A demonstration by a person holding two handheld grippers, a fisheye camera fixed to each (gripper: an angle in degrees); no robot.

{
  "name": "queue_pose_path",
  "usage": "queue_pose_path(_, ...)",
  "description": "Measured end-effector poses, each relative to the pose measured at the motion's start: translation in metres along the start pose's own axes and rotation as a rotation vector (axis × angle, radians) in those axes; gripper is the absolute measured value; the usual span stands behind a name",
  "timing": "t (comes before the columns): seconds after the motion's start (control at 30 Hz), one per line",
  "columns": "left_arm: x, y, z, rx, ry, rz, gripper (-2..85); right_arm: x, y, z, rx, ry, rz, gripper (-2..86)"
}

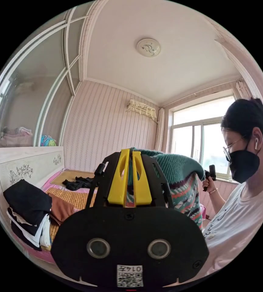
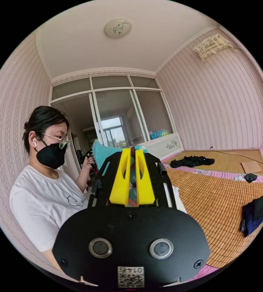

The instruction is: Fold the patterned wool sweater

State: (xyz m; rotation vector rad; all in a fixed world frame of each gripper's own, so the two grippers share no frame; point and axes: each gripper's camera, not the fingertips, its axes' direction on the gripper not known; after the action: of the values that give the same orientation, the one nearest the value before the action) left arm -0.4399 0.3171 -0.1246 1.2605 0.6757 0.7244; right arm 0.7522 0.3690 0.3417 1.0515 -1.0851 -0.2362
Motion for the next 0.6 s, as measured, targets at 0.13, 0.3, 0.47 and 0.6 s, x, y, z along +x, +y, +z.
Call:
queue_pose_path(0.13, -0.052, 0.011, 0.106, -0.155, -0.06, -0.114, -1.0, 0.061, -0.009, 0.047, -0.073, 0.07, 0.157, 0.9)
queue_pose_path(0.3, -0.101, -0.033, 0.208, -0.116, -0.035, -0.289, -1.0, 0.111, -0.102, 0.079, 0.022, 0.128, 0.173, 0.9)
queue_pose_path(0.47, -0.058, -0.12, 0.221, 0.127, -0.103, -0.109, -1.0, 0.06, -0.189, 0.079, 0.162, 0.214, -0.073, 1.1)
queue_pose_path(0.6, -0.066, -0.078, 0.234, 0.047, -0.045, -0.101, -1.0, 0.074, -0.163, 0.097, 0.084, 0.293, -0.081, 1.3)
